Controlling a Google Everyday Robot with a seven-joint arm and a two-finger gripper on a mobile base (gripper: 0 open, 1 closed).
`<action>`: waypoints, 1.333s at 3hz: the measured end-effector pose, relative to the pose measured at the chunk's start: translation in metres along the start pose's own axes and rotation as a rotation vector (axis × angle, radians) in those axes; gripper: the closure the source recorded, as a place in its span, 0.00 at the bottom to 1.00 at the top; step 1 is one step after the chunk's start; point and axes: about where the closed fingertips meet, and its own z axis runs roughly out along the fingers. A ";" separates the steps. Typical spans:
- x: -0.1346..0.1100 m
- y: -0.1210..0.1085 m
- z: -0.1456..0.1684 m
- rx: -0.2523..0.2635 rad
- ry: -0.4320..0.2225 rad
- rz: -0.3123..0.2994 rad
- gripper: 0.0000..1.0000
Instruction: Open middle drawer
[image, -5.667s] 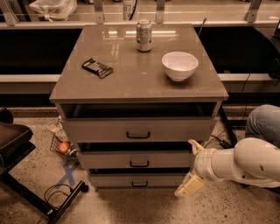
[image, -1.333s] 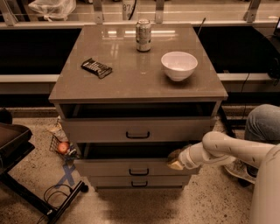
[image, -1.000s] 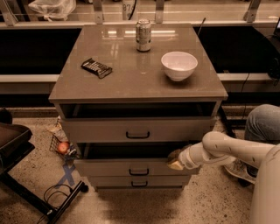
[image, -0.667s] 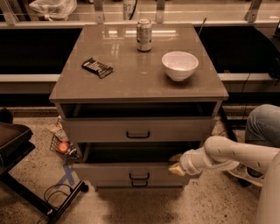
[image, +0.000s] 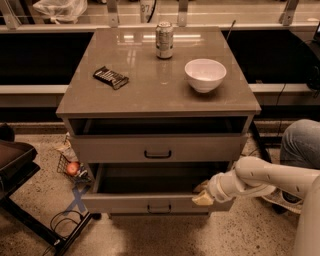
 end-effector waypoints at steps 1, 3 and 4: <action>0.019 0.036 -0.011 -0.087 0.046 0.023 1.00; 0.029 0.058 -0.016 -0.155 0.073 0.028 1.00; 0.047 0.090 -0.023 -0.254 0.124 0.028 1.00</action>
Offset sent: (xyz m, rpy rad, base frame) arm -0.2898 -0.0501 0.0381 -0.0342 0.7085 0.3929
